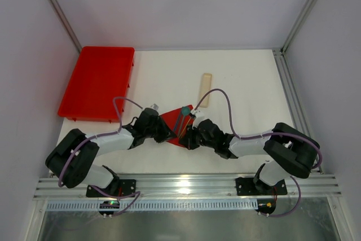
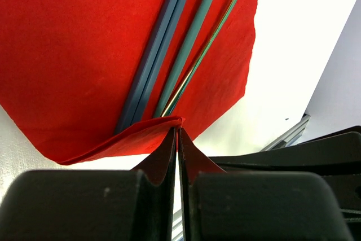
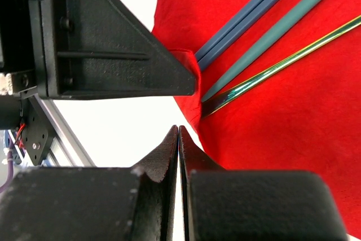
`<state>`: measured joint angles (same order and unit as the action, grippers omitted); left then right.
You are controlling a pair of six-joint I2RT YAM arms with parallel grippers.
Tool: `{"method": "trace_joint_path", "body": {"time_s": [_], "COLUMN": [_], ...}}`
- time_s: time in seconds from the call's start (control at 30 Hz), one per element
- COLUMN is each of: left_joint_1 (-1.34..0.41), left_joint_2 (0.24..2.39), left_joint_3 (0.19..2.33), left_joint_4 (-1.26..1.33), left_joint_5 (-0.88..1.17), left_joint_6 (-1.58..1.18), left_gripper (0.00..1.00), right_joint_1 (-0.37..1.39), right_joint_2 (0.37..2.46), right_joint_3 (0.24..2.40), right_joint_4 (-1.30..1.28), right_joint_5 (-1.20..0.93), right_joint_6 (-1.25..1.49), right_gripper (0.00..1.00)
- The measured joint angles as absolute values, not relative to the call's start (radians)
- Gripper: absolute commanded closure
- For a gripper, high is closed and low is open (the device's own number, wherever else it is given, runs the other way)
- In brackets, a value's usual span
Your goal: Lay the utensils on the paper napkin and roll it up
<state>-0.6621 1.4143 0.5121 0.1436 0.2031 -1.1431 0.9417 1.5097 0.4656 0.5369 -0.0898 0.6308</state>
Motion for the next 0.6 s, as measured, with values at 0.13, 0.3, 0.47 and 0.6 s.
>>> {"method": "trace_joint_path", "body": {"time_s": [0.13,0.3,0.47,0.6], "left_joint_1": [-0.667,-0.668,-0.67,-0.679], "left_joint_2": [1.415,1.415,1.415,1.415], "left_joint_3": [0.512,0.512,0.512,0.512], "left_joint_4": [0.144,0.144,0.144,0.144], "left_joint_5": [0.205,0.206,0.21,0.21], "left_joint_6": [-1.143,-1.143,-1.143,-1.143], "left_gripper": [0.99,0.99,0.99,0.99], "right_joint_1": [0.942,0.942,0.942,0.942], "right_joint_2": [1.517,1.565,1.568,1.569], "right_joint_3": [0.472,0.507,0.508,0.509], "right_joint_4": [0.522,0.484,0.476,0.465], "right_joint_5": [-0.072,-0.06,-0.043,-0.017], "right_joint_6": [0.634,0.635,0.638,0.645], "right_gripper": [0.96,0.96,0.96,0.96]}}
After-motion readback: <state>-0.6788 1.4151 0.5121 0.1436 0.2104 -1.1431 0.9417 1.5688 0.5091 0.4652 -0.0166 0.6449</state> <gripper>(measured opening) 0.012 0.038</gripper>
